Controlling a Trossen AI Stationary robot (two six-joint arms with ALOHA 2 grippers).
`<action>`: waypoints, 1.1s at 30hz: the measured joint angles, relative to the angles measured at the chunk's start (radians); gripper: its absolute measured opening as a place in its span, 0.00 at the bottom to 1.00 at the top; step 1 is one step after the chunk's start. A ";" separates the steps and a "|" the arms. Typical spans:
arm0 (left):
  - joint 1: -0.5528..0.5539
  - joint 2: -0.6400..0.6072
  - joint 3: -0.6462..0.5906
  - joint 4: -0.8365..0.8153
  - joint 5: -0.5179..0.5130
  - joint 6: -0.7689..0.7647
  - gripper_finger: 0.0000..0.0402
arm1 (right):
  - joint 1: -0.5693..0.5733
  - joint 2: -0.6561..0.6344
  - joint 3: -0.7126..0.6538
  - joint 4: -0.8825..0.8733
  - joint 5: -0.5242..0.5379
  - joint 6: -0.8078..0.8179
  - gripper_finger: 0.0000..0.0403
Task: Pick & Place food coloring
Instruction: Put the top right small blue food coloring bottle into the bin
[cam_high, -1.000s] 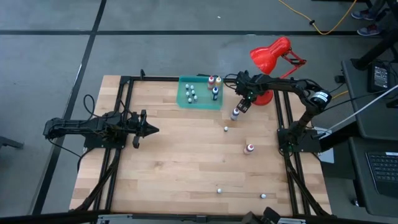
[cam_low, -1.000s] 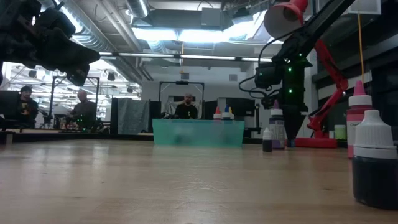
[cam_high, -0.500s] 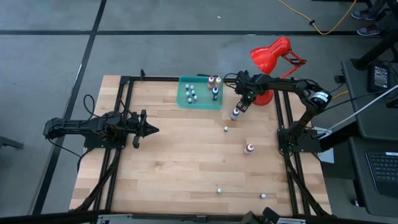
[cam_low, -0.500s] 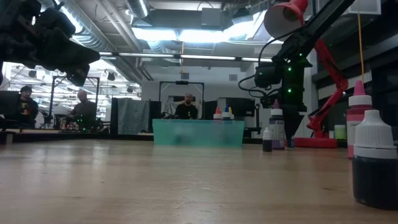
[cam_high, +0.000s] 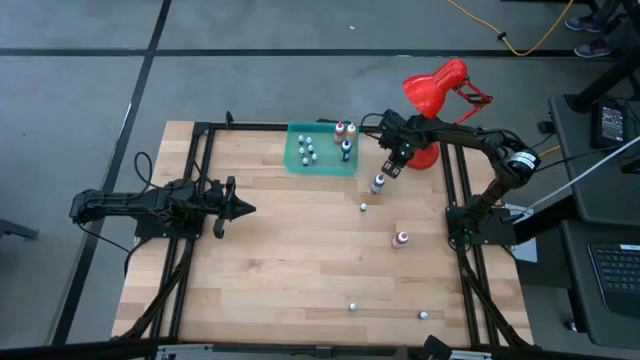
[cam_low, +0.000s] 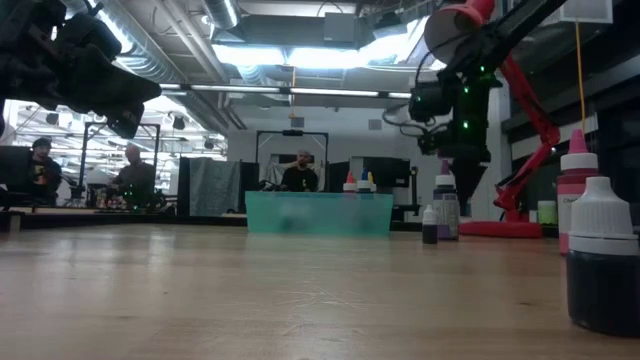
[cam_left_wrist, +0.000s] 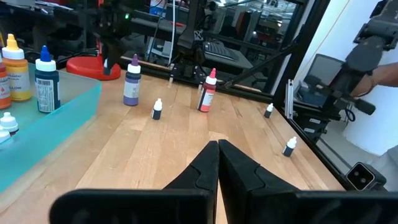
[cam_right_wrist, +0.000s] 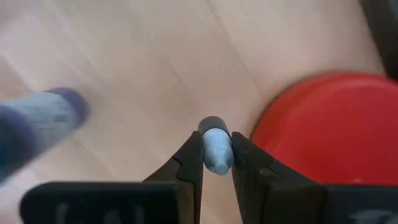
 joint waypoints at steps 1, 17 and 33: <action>0.000 0.000 0.000 0.000 0.000 0.000 0.02 | 0.008 -0.007 0.010 -0.005 0.000 -0.007 0.16; 0.000 0.000 0.000 0.000 0.000 0.000 0.02 | 0.181 -0.040 0.250 -0.029 0.051 -0.041 0.18; 0.000 0.000 0.000 0.000 0.000 0.000 0.03 | 0.365 -0.040 0.520 -0.051 0.044 -0.008 0.18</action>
